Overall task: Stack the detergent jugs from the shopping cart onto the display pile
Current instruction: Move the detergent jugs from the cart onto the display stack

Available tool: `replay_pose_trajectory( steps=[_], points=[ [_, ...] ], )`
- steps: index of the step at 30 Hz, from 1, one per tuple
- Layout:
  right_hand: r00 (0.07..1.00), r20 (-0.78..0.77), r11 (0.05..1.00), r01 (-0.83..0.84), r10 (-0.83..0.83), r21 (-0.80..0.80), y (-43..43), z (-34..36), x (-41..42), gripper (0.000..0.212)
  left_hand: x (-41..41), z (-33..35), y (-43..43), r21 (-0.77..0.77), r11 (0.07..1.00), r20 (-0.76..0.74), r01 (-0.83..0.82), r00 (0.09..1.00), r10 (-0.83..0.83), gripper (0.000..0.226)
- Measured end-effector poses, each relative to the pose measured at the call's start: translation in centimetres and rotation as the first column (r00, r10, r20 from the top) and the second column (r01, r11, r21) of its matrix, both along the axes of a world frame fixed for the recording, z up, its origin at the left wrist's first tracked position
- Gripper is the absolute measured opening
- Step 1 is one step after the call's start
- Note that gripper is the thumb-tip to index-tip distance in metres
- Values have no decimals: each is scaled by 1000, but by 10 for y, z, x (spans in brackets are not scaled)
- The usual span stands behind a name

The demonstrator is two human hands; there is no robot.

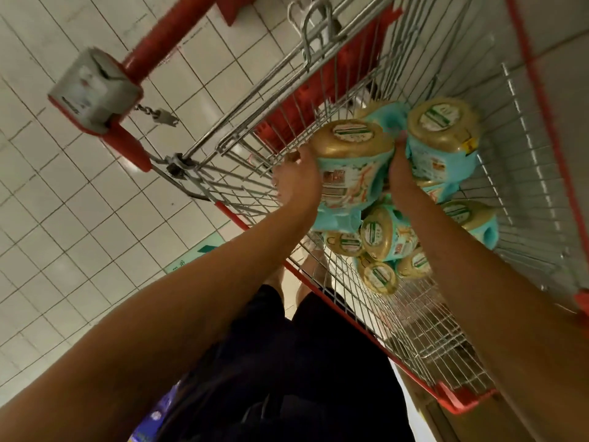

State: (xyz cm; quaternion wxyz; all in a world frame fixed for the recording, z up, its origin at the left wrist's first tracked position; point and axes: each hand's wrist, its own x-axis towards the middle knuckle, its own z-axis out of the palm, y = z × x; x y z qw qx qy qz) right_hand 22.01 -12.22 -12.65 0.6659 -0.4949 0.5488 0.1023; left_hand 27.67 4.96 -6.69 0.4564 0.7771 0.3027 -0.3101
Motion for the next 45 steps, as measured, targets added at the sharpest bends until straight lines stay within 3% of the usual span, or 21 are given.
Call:
replay_pose_trajectory(
  steps=[3,6,9,13,22,28,32,40,45],
  points=[
    [990,38,988,134,-137,78,-4,44,-18,76,7,32,12,-152,956,198,250,956,-218,35],
    [973,94,965,189,-209,184,1,90,-34,79,15,62,22,-382,829,268,409,907,-324,26],
    [944,209,960,219,-254,177,16,127,-53,72,20,89,22,-450,785,204,426,905,-374,45],
    [924,274,964,253,-267,85,30,158,-82,72,10,119,20,-618,728,-36,296,915,-403,80],
    [897,273,934,356,-348,20,59,190,-126,77,-29,144,29,-578,670,66,466,845,-531,78],
    [848,265,882,471,-458,18,98,202,-155,77,-34,146,40,-619,597,48,509,784,-619,80],
    [729,297,769,639,-617,30,140,213,-176,80,-35,152,44,-644,484,53,593,665,-745,83],
    [504,266,533,845,-822,43,210,234,-242,69,-94,165,48,-623,392,10,677,508,-861,64],
    [388,295,403,915,-873,-12,257,235,-315,82,-172,175,55,-586,243,43,773,329,-943,55]
  ],
)
